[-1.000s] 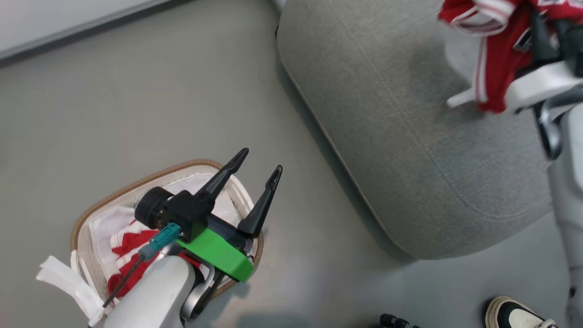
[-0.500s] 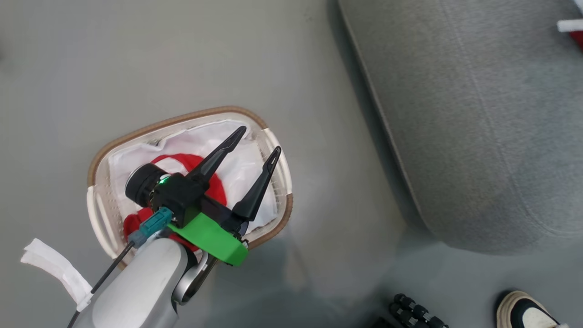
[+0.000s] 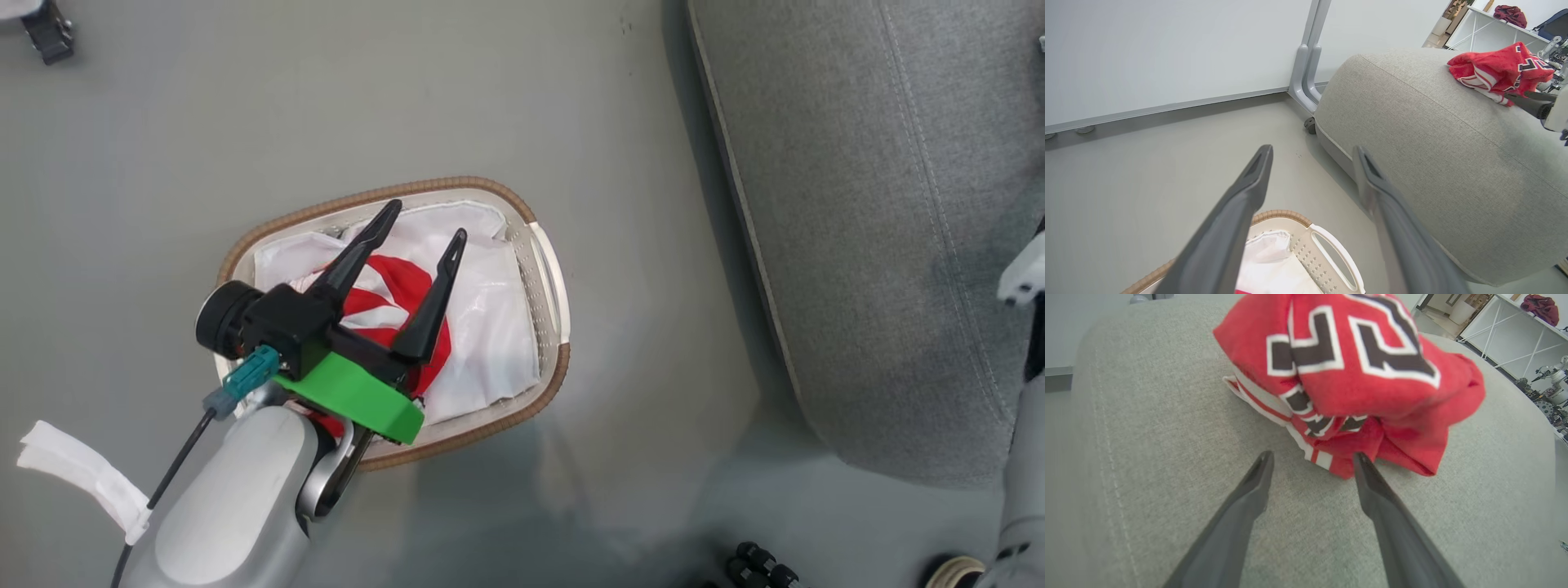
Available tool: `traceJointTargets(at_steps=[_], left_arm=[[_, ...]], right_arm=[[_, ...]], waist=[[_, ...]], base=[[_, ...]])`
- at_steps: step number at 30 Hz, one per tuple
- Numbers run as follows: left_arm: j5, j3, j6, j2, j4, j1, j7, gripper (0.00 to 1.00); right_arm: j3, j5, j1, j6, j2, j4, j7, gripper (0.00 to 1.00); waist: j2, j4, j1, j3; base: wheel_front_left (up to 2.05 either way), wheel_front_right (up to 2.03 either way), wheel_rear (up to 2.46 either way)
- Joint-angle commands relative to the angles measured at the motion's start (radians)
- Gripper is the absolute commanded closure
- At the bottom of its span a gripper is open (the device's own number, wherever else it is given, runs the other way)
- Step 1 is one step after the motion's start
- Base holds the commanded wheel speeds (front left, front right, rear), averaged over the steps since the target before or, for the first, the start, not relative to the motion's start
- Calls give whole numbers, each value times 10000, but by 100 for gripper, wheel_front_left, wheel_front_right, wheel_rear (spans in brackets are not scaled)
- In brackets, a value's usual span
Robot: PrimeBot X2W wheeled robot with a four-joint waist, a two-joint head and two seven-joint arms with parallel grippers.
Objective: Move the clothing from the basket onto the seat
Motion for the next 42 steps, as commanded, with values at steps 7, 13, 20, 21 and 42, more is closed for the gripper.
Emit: traceJointTargets(at_steps=[7,13,20,21,42], left_arm=[[231,692,18,-285,358,645,5,0],[442,1374,20,-621,566,1135,5,0],[743,2545,20,-1069,1018,1702,5,0],[802,2638,20,-1123,1076,1742,7,0],[1942,5030,20,-1802,1739,3038,6,0]], right_arm=[[959,1282,1881,-16,523,-1413,-43,0],[2065,2448,2665,-16,606,-2139,-44,0],[3629,3834,3158,-16,608,-1829,-43,0],[3802,3920,3189,-16,615,-1796,-45,0],[7162,5178,4178,-16,609,-2841,-35,0]], waist=[[0,303,-1,-976],[0,709,-1,-1690],[0,1374,-1,-2473],[0,1470,-1,-2557],[0,2279,-1,-4306]], base=[[0,0,0],[0,0,0],[0,0,0],[0,0,0],[0,0,0]])
